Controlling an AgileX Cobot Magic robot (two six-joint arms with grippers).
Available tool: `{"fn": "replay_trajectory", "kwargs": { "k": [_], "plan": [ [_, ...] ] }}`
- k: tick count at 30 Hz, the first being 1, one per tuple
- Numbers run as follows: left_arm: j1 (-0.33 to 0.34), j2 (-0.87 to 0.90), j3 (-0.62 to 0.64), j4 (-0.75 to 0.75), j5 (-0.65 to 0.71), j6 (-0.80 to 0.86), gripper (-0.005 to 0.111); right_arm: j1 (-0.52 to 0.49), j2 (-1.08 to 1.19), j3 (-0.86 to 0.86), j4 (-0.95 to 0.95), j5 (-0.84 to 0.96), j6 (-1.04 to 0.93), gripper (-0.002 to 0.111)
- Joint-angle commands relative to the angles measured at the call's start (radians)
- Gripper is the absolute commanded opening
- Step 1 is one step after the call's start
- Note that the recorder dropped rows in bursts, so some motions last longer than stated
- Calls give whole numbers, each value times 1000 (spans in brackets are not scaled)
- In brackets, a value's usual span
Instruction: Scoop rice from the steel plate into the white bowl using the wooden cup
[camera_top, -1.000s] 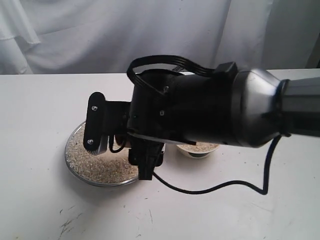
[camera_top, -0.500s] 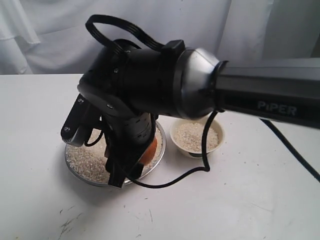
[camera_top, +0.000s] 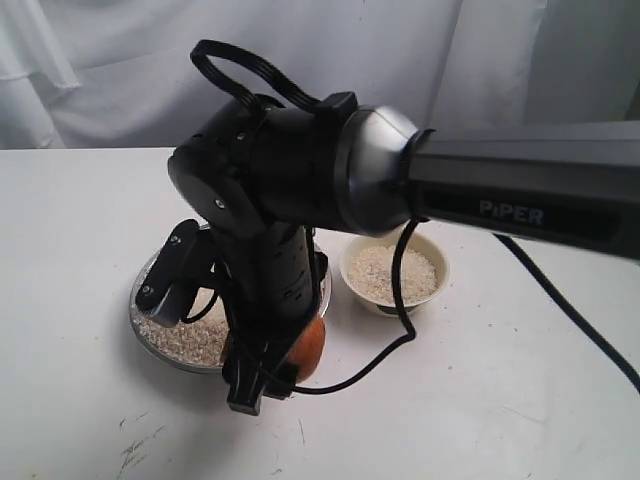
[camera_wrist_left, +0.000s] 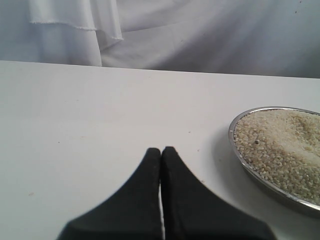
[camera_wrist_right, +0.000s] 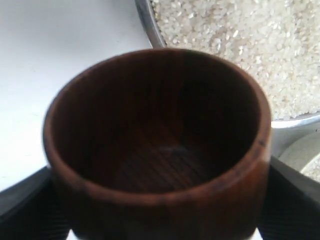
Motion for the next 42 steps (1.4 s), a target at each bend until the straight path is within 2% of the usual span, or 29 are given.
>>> {"fn": "replay_trajectory", "kwargs": {
  "k": [1,7,10,12,18,22,24,31,42],
  "plan": [
    [2,-4,5,-1,-7,-1,0,-25,4,-12,22,13,-16,0],
    [2,-4,5,-1,-7,-1,0,-47,8,-24,15,13,-69,0],
    [2,-4,5,-1,-7,-1,0,-51,15,-61,-73,13,-92,0],
    [2,-4,5,-1,-7,-1,0,-60,34,-105,-191,13,-92,0],
    [2,-4,5,-1,-7,-1,0,-110,118,-117,-775,-334,-92,0],
    [2,-4,5,-1,-7,-1,0,-150,185,-115,-960,-491,-90,0],
    [2,-4,5,-1,-7,-1,0,-157,209,-115,-1031,-506,-90,0],
    [2,-4,5,-1,-7,-1,0,-166,270,-115,-1196,-522,-92,0],
    [2,-4,5,-1,-7,-1,0,-166,287,-115,-1217,-623,-172,0]
  ]
}}
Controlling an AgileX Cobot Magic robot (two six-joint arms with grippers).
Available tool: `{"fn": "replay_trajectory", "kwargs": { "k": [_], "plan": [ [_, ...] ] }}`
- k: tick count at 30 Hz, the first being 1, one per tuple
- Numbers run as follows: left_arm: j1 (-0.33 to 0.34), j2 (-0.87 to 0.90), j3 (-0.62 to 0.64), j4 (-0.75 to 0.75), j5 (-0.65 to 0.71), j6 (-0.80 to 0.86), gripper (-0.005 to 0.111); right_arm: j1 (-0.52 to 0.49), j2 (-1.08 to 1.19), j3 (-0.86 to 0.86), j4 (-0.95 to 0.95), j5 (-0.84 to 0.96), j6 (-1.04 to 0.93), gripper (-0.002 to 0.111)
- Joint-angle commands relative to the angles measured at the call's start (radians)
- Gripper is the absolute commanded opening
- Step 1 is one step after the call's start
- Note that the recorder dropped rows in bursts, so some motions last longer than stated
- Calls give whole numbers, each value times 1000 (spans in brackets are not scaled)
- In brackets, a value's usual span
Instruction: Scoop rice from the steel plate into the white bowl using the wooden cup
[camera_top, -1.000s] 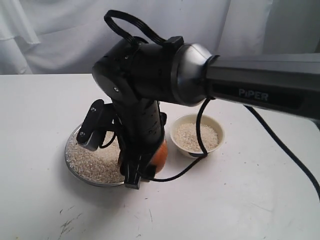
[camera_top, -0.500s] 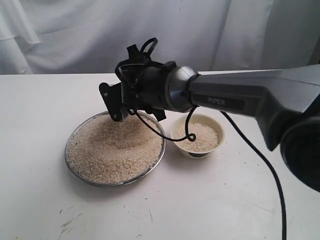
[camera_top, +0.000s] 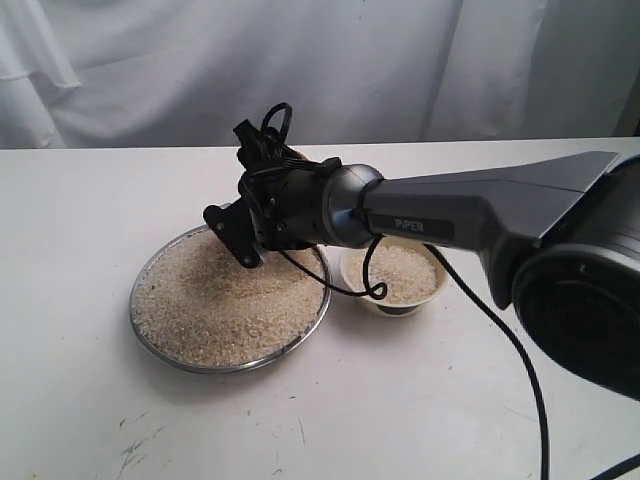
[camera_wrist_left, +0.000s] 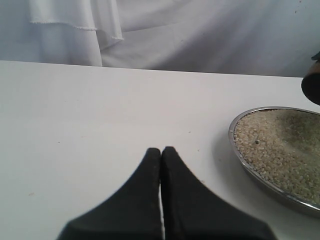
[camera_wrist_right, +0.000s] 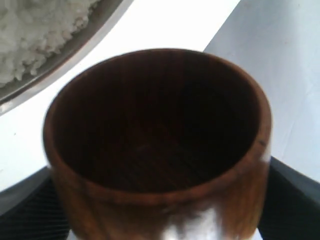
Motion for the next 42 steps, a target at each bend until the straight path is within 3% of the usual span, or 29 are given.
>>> {"fn": "replay_trajectory", "kwargs": {
  "k": [1,10,42],
  "plan": [
    [2,-4,5,-1,-7,-1,0,-4,-6,-1,-29,-58,-46,0],
    [2,-4,5,-1,-7,-1,0,2,-6,39,-30,-85,-169,0],
    [2,-4,5,-1,-7,-1,0,91,33,44,35,-106,-211,0]
  ]
}}
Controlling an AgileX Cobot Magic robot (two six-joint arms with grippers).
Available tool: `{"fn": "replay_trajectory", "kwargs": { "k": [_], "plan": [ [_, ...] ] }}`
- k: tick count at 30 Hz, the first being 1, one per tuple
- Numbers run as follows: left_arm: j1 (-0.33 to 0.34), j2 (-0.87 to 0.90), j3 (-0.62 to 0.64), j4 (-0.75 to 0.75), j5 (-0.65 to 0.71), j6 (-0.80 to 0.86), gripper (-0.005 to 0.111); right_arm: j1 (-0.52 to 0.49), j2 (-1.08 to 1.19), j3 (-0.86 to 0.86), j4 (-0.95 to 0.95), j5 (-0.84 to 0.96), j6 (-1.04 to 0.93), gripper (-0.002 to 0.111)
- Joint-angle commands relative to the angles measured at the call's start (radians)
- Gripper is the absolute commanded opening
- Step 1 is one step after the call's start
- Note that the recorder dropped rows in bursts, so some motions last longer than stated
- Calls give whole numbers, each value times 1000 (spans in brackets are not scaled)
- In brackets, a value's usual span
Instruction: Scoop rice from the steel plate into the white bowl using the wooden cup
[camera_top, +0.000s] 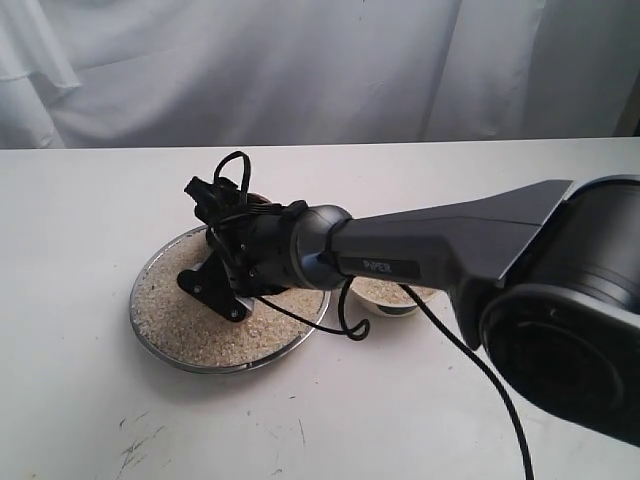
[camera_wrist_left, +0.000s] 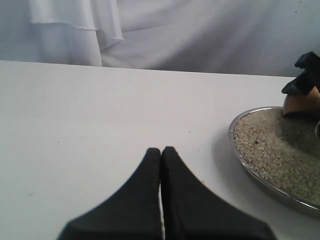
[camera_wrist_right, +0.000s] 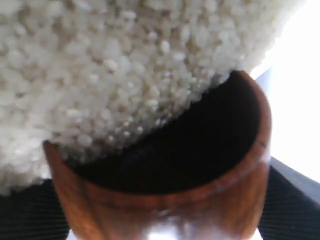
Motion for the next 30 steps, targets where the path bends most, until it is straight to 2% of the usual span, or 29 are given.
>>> {"fn": "replay_trajectory", "kwargs": {
  "k": [1,7,30],
  "plan": [
    [2,-4,5,-1,-7,-1,0,16,2,7,26,-19,-15,0],
    [2,-4,5,-1,-7,-1,0,27,2,7,91,-16,-84,0],
    [2,-4,5,-1,-7,-1,0,51,-26,7,286,-14,-154,0]
  ]
}}
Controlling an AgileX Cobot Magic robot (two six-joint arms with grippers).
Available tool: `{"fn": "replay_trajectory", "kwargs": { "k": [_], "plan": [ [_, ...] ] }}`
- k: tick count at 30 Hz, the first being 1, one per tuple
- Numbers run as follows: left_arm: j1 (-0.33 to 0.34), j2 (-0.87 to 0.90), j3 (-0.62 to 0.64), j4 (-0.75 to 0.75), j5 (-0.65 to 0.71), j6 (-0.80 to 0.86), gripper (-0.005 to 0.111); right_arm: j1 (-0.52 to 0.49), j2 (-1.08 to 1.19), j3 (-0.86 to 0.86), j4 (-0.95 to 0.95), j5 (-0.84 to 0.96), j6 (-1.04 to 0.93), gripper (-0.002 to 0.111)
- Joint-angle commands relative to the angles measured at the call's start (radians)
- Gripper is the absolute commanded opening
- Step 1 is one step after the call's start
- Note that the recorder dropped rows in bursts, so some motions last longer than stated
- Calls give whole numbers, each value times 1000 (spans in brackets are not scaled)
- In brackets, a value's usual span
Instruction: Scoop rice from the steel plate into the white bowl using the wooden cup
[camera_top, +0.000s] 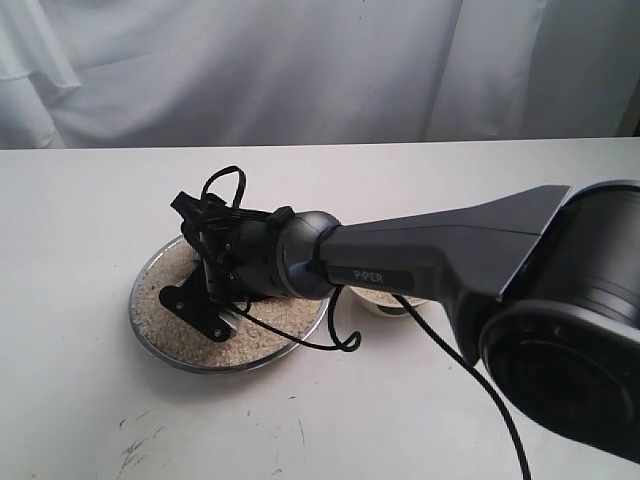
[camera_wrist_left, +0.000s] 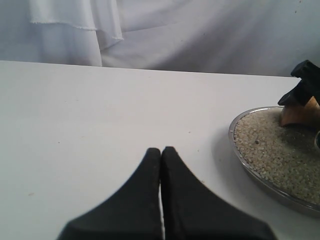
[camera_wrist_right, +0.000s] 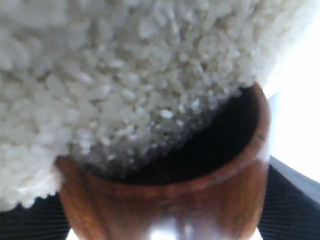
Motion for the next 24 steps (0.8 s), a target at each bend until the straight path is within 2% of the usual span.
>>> {"fn": "replay_trajectory", "kwargs": {
  "k": [1,24],
  "plan": [
    [2,-4,5,-1,-7,-1,0,13,-21,7,88,-16,-13,0],
    [2,-4,5,-1,-7,-1,0,20,-53,7,210,-24,-2,0]
  ]
}}
